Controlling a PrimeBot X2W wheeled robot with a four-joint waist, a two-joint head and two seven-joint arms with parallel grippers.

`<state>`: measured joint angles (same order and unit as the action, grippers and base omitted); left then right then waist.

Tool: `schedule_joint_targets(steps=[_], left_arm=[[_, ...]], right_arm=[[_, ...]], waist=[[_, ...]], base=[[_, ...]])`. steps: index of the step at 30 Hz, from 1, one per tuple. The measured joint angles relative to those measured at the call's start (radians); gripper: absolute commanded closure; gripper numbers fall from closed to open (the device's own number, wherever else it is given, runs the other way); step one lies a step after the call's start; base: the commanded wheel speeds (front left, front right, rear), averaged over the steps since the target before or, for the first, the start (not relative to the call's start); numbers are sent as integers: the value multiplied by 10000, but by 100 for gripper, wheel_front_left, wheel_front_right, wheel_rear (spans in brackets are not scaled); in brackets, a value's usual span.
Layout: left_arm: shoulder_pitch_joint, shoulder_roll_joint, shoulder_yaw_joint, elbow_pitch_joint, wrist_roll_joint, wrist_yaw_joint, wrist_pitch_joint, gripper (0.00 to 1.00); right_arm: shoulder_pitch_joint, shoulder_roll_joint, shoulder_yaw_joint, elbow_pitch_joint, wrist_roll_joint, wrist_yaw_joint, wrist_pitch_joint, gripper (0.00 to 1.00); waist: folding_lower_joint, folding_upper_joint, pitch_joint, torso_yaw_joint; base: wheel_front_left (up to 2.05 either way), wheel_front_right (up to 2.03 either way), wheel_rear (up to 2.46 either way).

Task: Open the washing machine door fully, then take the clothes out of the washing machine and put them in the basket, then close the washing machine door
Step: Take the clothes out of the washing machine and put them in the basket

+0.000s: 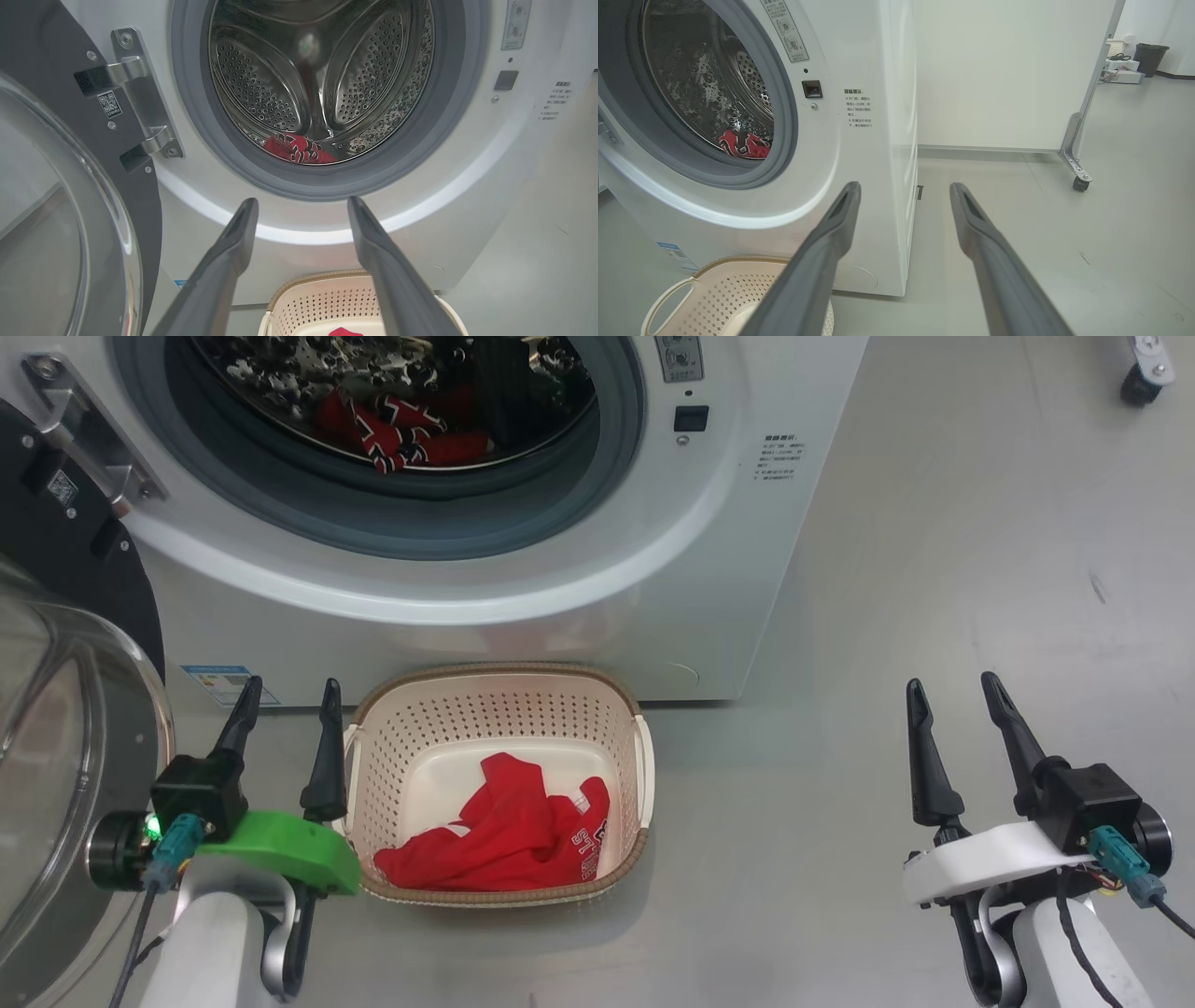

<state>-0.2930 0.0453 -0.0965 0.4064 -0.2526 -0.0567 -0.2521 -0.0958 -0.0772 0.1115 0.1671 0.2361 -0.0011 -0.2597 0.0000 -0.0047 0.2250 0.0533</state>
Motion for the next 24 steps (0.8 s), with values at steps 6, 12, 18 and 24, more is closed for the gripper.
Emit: schedule_joint_targets(steps=[6, 12, 18, 24], left_arm=[[848, 17, -35, -462, 77, 31, 0, 0], [1531, 33, -77, -888, 201, 88, 0, 0], [2102, 40, -107, -1264, 247, 167, 0, 0], [2495, 50, -130, -1611, 253, 251, 0, 0]], right_arm=[[468, 13, 21, 17, 0, 4, 0, 0], [837, 59, 63, 33, 0, 31, 0, 0], [1194, 75, 77, 36, 0, 2, 0, 0], [1445, 113, 100, 17, 2, -12, 2, 0]], waist=[[0, 0, -620, 38], [0, 0, -1144, 2], [-1, 0, -1539, -111], [0, 0, -1742, -287]], base=[[0, 0, 0], [0, 0, 0], [0, 0, 0], [0, 0, 0]])
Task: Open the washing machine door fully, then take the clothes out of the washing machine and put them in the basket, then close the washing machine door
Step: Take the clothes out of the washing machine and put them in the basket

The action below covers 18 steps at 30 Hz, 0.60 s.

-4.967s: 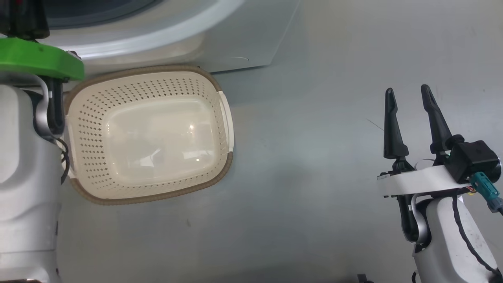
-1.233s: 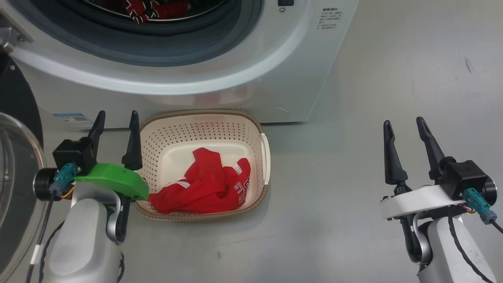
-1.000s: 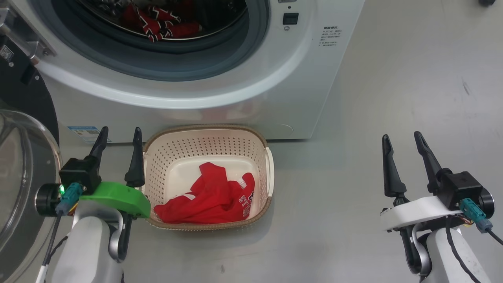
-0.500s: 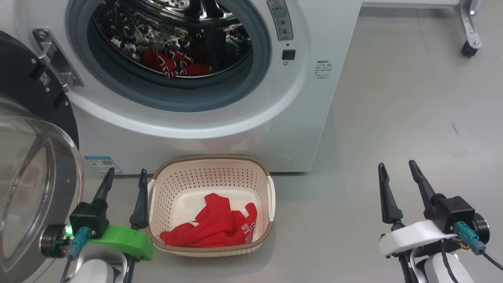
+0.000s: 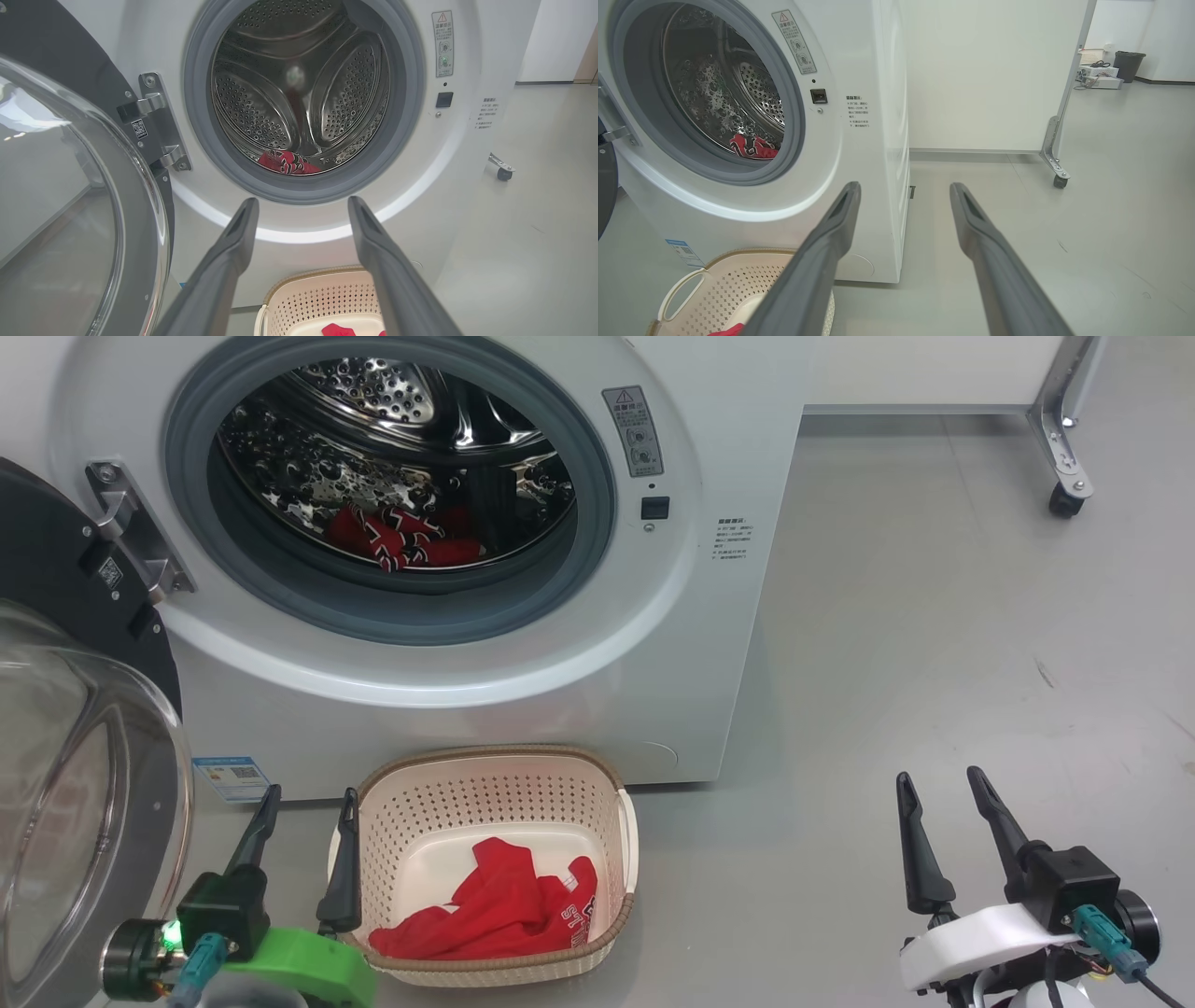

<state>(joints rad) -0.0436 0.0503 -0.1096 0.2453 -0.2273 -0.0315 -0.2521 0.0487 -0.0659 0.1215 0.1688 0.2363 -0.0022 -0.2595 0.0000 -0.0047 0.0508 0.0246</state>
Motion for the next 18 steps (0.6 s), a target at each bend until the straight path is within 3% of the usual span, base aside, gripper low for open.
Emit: schedule_joint_targets(steps=[18], left_arm=[[525, 38, -148, -892, 90, 163, 48, 0]], right_arm=[[229, 0, -21, -314, 2, -21, 0, 0]], waist=[[0, 0, -3, -203]], base=[[0, 0, 0]])
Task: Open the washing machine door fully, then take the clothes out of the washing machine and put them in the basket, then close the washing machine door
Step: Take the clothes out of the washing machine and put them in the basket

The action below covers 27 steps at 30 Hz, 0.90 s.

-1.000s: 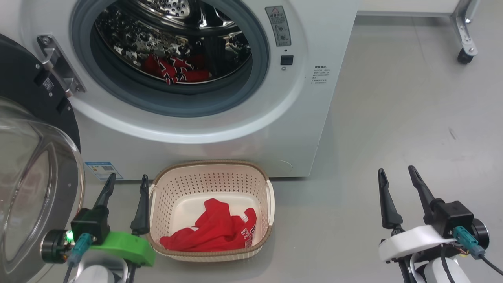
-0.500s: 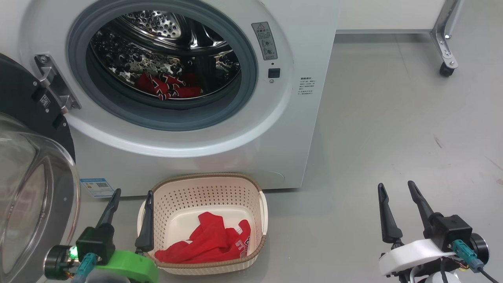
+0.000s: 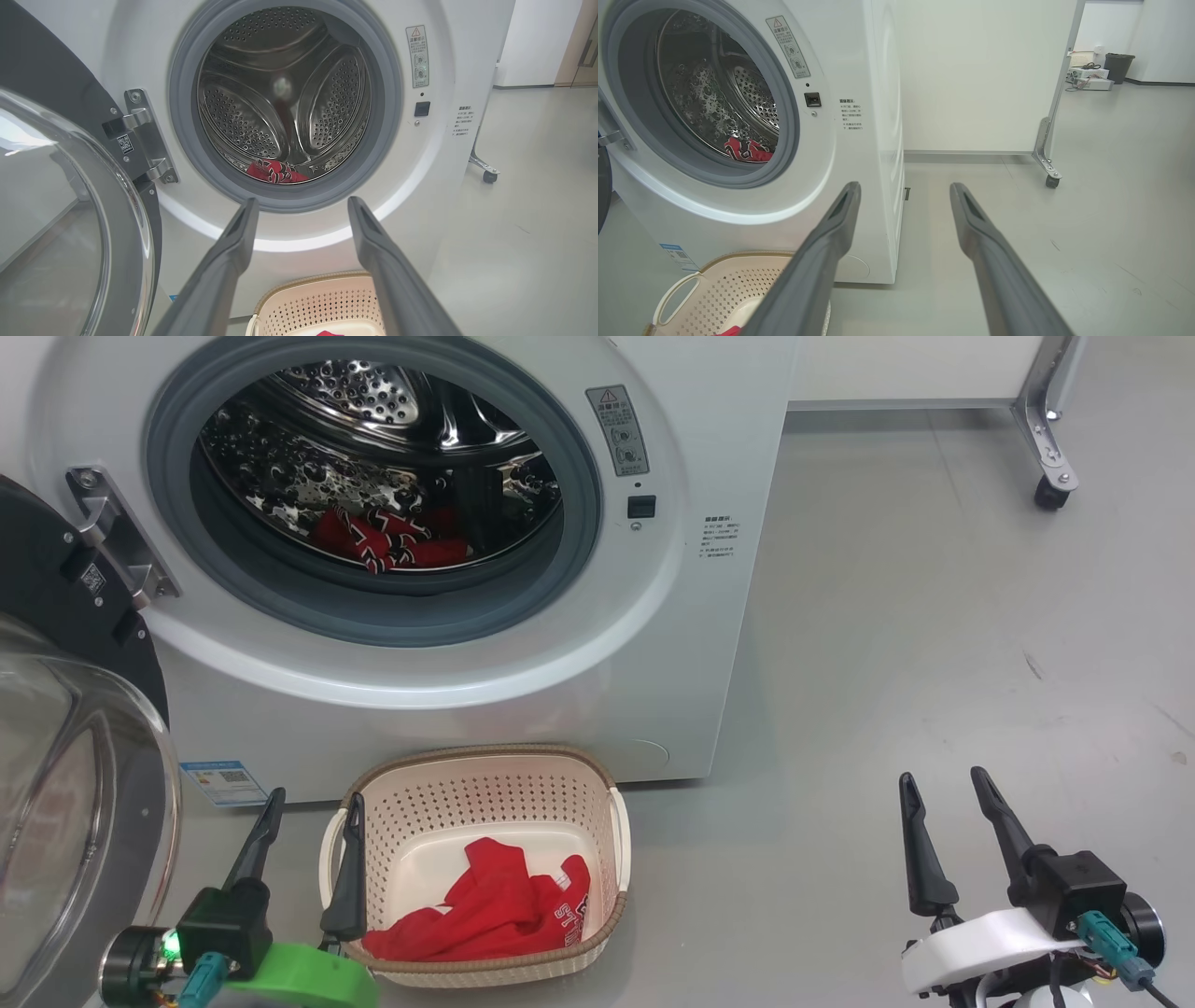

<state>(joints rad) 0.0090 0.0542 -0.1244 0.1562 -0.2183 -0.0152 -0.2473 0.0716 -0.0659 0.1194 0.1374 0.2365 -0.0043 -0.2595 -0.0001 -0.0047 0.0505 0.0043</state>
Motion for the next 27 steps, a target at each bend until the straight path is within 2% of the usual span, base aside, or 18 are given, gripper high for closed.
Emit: schedule_joint_targets(steps=[27], left_arm=[[5, 63, -77, -807, 98, 102, 428, 0]], right_arm=[[-37, -6, 121, -583, -2, -75, 81, 0]], waist=[[0, 0, 910, 9]], base=[[0, 0, 0]])
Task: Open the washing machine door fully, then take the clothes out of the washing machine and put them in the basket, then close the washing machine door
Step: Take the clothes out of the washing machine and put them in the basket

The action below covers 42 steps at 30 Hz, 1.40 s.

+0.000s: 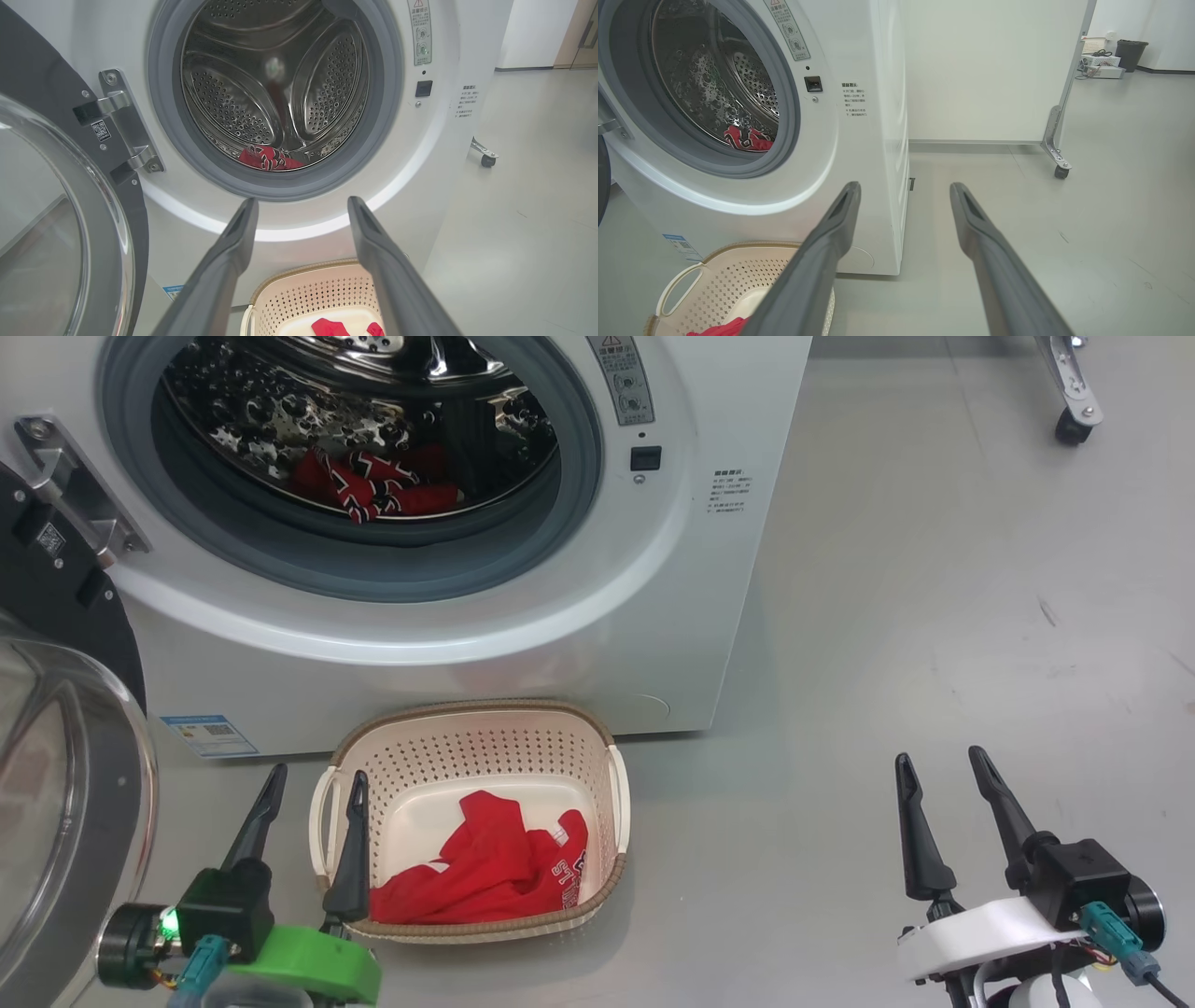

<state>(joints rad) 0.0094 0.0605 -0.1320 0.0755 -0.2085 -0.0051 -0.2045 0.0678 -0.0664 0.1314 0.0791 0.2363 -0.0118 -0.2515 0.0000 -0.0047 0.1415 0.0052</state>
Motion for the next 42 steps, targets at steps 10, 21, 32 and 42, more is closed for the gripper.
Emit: schedule_joint_targets(steps=[10, 21, 32, 42], left_arm=[[-1425, 82, -163, 360, -213, -280, 1087, 0], [-3446, 320, -86, 665, -485, -522, 2541, 0], [-6339, 1060, 174, 1572, -963, -750, 5072, 0], [-8968, 2222, 694, 2169, -1172, -853, 6924, 0]], right_arm=[[-407, 13, 165, -407, 0, 2, 17, 0], [-1085, 46, 391, -679, 2, 4, 52, 0], [-1920, 105, 665, -773, 173, 4, 50, 0], [-2810, 148, 1080, -654, 424, 50, -6, 0]], waist=[[0, 0, 940, -112], [0, 0, 2164, -438], [0, 0, 3650, -922], [1, 0, 4888, -1543]], base=[[0, 0, 0], [0, 0, 0], [0, 0, 0], [0, 0, 0]])
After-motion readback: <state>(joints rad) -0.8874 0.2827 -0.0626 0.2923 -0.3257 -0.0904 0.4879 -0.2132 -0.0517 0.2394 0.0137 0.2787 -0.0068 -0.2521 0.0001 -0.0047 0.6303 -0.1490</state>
